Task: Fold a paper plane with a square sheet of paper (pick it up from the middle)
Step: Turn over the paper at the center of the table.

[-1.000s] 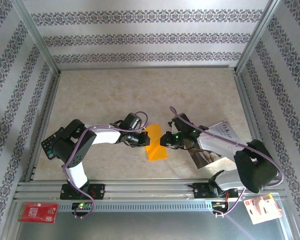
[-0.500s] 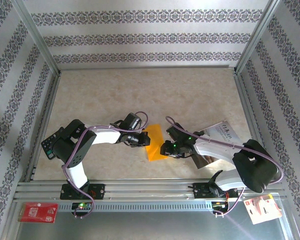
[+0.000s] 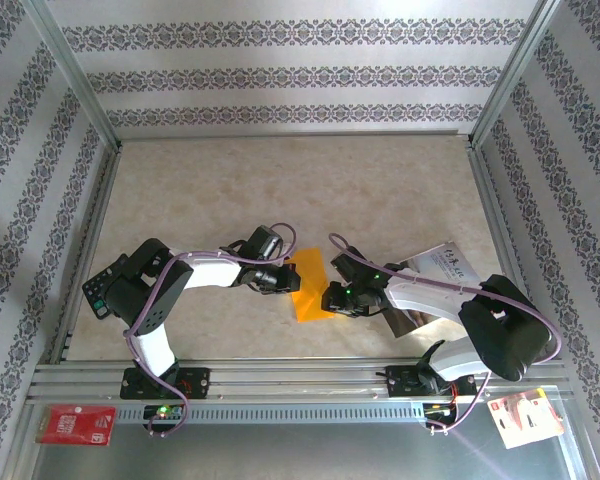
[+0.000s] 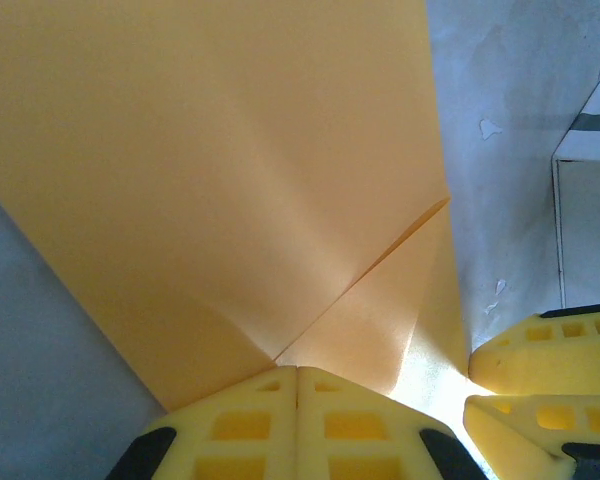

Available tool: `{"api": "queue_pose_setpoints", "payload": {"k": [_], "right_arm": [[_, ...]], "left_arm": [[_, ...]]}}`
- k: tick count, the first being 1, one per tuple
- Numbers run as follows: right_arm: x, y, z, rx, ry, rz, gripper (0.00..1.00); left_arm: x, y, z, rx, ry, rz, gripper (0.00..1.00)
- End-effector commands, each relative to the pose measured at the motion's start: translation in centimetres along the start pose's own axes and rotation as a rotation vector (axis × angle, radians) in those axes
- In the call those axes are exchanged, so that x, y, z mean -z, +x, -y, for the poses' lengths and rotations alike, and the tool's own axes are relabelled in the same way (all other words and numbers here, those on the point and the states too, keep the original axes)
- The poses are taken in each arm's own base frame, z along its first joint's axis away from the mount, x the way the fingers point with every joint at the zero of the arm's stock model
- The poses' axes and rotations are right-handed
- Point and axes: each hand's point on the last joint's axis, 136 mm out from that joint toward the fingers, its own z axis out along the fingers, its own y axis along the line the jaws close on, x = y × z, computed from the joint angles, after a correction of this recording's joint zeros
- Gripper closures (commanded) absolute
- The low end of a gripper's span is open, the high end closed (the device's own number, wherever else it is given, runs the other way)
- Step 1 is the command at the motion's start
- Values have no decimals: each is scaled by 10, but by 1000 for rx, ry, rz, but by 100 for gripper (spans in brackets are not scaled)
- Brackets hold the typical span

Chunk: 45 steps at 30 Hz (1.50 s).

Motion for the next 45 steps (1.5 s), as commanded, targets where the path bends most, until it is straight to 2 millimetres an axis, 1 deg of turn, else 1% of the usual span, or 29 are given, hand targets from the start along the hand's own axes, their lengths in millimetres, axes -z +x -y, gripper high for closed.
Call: {"api": "queue_pose_setpoints", "payload": {"k": [1, 5, 10, 15, 23, 32, 36, 41, 45], "right_arm": [[-5, 4, -21, 40, -100, -8, 69], [-4, 4, -22, 42, -113, -5, 72], [-4, 3, -24, 47, -128, 1, 72], [-3, -1, -27, 50, -153, 30, 68], [7, -10, -37, 89, -234, 104, 62], [9, -13, -40, 96, -291, 135, 61], [11, -14, -38, 95, -297, 150, 60], [8, -10, -25, 28, -271, 151, 62], [9, -8, -19, -10, -254, 174, 67]], "left_arm": [[-9, 16, -34, 36, -98, -51, 100], [-9, 16, -34, 33, -100, -50, 100], [-9, 16, -34, 32, -100, -52, 100], [-8, 16, -34, 33, -99, -54, 100], [-8, 16, -33, 31, -96, -54, 100], [-8, 16, -32, 32, -94, -56, 100], [-7, 16, -32, 32, -97, -57, 100], [-7, 16, -32, 32, -97, -57, 100], [-7, 16, -33, 35, -100, -57, 100]]}}
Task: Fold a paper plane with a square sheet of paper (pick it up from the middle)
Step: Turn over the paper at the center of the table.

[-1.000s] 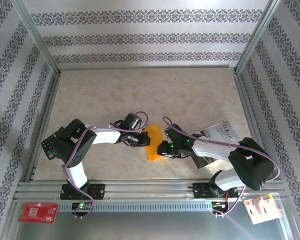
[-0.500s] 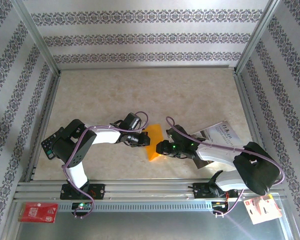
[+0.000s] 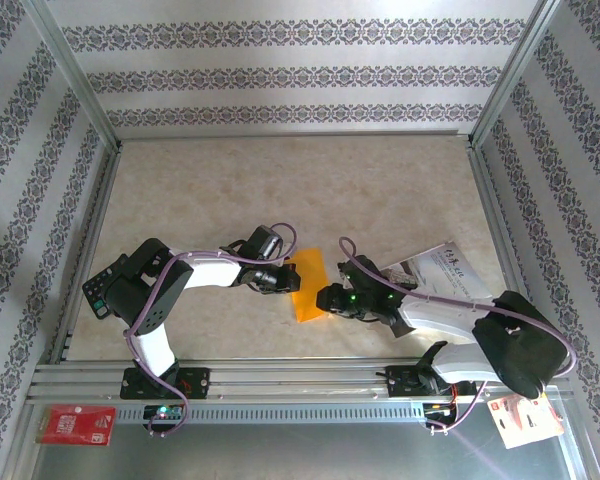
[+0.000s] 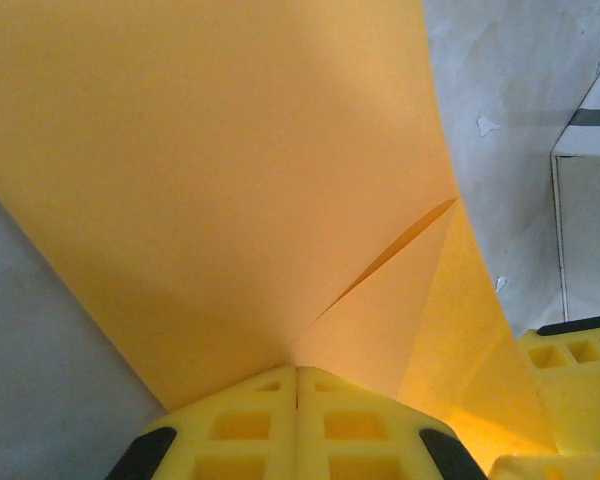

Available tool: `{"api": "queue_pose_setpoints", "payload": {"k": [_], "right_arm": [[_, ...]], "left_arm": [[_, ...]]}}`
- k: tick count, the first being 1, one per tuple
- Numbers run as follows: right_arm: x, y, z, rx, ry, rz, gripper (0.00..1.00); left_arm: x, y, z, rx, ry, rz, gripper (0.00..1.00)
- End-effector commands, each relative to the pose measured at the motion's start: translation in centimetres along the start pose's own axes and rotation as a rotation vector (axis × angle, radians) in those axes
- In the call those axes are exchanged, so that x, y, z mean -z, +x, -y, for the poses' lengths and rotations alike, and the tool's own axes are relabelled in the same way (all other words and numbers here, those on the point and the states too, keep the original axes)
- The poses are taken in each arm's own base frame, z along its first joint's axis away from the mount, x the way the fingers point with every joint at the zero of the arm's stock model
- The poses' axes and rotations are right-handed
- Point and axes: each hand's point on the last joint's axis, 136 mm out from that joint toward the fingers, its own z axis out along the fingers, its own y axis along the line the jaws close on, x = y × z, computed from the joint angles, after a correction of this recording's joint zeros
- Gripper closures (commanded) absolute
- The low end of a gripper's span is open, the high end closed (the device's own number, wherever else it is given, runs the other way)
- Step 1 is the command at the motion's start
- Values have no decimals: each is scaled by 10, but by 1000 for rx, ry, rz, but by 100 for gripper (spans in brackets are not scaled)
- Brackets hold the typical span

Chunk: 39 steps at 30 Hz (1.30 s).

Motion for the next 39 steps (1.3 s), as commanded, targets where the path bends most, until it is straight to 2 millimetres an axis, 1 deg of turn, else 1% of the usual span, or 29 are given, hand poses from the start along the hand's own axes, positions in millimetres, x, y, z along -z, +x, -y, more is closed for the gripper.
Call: {"api": "queue_pose_setpoints", "payload": {"k": [1, 6, 11, 14, 15, 17, 21, 23, 24, 27, 30, 32, 33, 34, 36, 39], "right_arm": [[5, -5, 3, -36, 10, 57, 69], [8, -5, 8, -54, 26, 93, 79], [9, -5, 10, -58, 34, 110, 91], [10, -7, 9, -50, 36, 118, 98], [10, -8, 10, -46, 41, 120, 100], [11, -9, 9, -33, 45, 123, 100], [18, -16, 7, 6, 70, 111, 100], [26, -22, 6, 32, 89, 104, 100], [31, -25, 5, 51, 99, 99, 100], [51, -37, 2, 128, 146, 68, 100], [71, -44, -5, 271, 242, 18, 100], [80, -48, -11, 376, 321, -10, 100], [82, -48, -16, 431, 355, -26, 100], [83, -47, -22, 481, 384, -43, 100], [77, -44, -31, 561, 430, -76, 100], [57, -30, -47, 644, 447, -128, 100]], "left_arm": [[-8, 18, -33, 47, -102, -57, 100], [-8, 18, -33, 46, -100, -59, 100], [-8, 16, -30, 45, -94, -56, 100], [-7, 11, -21, 39, -62, -47, 99], [-6, 7, -14, 36, -38, -40, 96], [-2, -2, 2, 25, 7, -23, 89], [15, -25, 39, -15, 97, 32, 70], [28, -36, 55, -25, 135, 62, 63], [36, -42, 62, -24, 157, 82, 62], [64, -63, 68, 12, 216, 162, 58], [90, -77, 56, 52, 226, 231, 56], [104, -84, 43, 74, 199, 267, 56], [110, -86, 33, 94, 174, 282, 56], [116, -87, 26, 109, 152, 300, 55], [126, -89, 10, 148, 114, 332, 55], [136, -87, -11, 216, 83, 368, 55]]}}
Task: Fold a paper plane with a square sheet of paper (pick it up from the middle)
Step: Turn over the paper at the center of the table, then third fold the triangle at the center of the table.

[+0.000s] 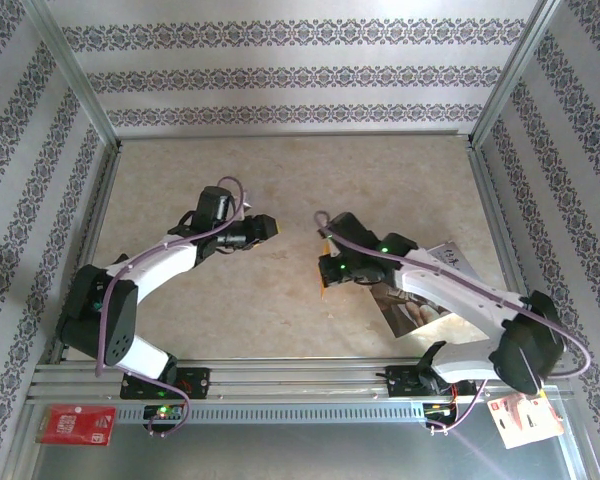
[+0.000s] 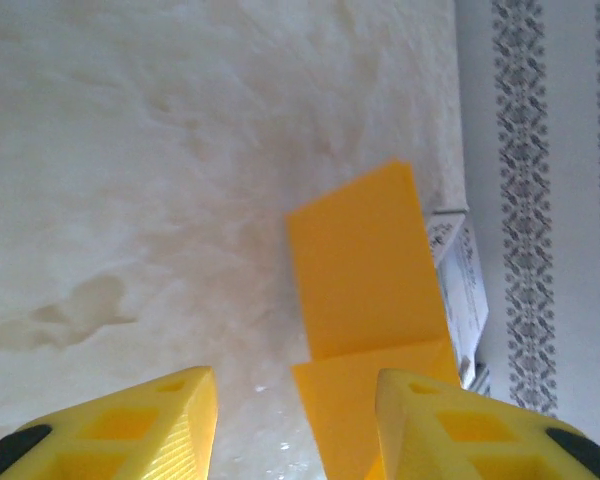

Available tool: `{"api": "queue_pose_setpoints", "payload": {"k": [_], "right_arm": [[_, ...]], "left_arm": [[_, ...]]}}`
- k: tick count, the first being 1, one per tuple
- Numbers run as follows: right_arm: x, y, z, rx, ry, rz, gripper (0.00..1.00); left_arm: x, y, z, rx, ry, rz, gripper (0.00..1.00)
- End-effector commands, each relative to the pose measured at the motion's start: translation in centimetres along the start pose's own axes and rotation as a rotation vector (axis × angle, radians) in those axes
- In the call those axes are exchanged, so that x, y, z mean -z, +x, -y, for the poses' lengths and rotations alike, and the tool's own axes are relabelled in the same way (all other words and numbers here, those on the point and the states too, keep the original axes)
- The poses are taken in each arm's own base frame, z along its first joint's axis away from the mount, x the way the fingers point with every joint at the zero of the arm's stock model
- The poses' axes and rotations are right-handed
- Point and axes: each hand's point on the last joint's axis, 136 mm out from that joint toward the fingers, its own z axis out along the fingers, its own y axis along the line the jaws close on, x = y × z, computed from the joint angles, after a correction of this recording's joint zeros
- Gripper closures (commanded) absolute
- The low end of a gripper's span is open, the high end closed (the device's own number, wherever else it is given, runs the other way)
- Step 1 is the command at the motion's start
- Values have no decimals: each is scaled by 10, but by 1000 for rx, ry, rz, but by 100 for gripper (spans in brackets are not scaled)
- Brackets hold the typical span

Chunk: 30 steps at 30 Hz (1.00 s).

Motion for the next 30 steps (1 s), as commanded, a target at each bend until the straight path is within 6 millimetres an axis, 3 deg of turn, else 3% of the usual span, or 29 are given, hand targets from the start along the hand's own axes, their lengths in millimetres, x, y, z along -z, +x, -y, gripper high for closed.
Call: {"api": "queue_pose_setpoints", "payload": {"k": [1, 6, 11, 21, 30], "right_arm": [[-16, 31, 1, 154, 117, -142, 100], [-50, 41, -39, 203, 54, -180, 100], [-70, 48, -61, 191, -23, -181, 100], [-84, 53, -63, 146, -82, -139, 96], [-87, 57, -58, 134, -82, -120, 95]], "left_arm": [[11, 8, -28, 87, -77, 8, 55], [11, 16, -36, 116, -103, -18, 55], [6, 20, -35, 136, -82, -55, 57], [-33, 42, -14, 184, 33, -209, 74], [-62, 59, 1, 163, 57, -290, 81]]}}
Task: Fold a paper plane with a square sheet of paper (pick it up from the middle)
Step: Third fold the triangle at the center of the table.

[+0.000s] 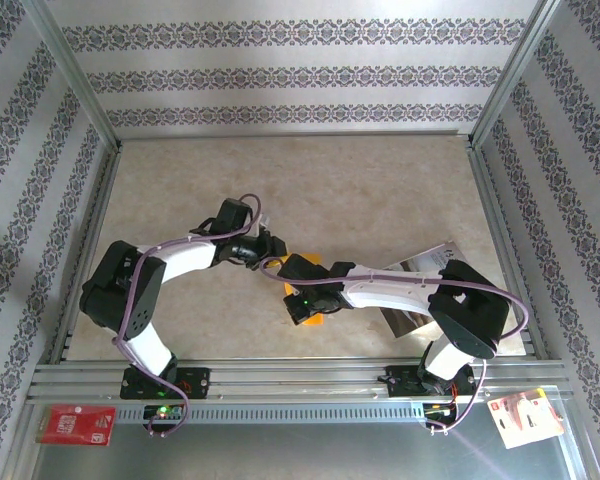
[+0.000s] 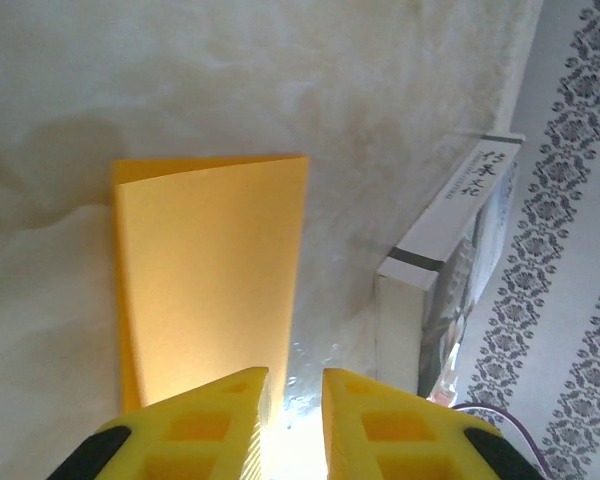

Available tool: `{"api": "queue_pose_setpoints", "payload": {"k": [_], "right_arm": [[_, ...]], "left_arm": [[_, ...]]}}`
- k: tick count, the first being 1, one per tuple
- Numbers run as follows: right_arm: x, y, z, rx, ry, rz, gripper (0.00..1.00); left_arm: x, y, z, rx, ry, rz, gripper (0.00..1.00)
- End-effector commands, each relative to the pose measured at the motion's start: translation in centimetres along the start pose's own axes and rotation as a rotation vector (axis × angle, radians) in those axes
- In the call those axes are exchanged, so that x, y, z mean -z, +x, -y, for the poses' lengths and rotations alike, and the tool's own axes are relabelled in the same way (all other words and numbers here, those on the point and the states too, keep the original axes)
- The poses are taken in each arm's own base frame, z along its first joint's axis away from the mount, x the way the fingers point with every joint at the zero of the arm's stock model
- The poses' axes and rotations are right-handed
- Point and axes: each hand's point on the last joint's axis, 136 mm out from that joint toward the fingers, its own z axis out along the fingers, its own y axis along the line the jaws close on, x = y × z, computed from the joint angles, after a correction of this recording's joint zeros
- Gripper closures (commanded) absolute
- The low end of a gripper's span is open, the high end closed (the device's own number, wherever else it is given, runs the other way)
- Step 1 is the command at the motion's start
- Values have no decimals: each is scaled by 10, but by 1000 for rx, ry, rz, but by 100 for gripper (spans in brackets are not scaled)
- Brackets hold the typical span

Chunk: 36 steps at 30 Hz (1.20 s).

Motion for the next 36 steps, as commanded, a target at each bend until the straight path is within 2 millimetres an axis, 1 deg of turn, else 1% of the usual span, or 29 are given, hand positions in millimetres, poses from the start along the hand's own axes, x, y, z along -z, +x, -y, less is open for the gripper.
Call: {"api": "queue_pose_setpoints", "payload": {"k": [1, 5, 9, 11, 17, 23, 31, 36], "right_arm": [[5, -6, -4, -10, -21, 37, 95], [4, -6, -3, -9, -18, 38, 93], [5, -6, -1, -14, -18, 44, 91], [6, -5, 0, -17, -23, 46, 89], [7, -5, 2, -25, -40, 56, 84], [8, -6, 5, -29, -42, 59, 80], [14, -7, 9, -39, -54, 66, 77], [14, -5, 11, -39, -54, 62, 77]], "left_arm": [[-17, 1, 13, -11, 37, -36, 82], [-33, -3, 7, -13, 7, -60, 83], [-44, -8, -12, -13, -56, -70, 83], [-49, -6, -20, -5, -73, -86, 84], [-55, 0, -39, 2, -122, -116, 84], [-57, 0, -46, 0, -141, -120, 85], [-56, 0, -49, -7, -163, -122, 85], [-57, 1, -50, -9, -167, -126, 86]]}}
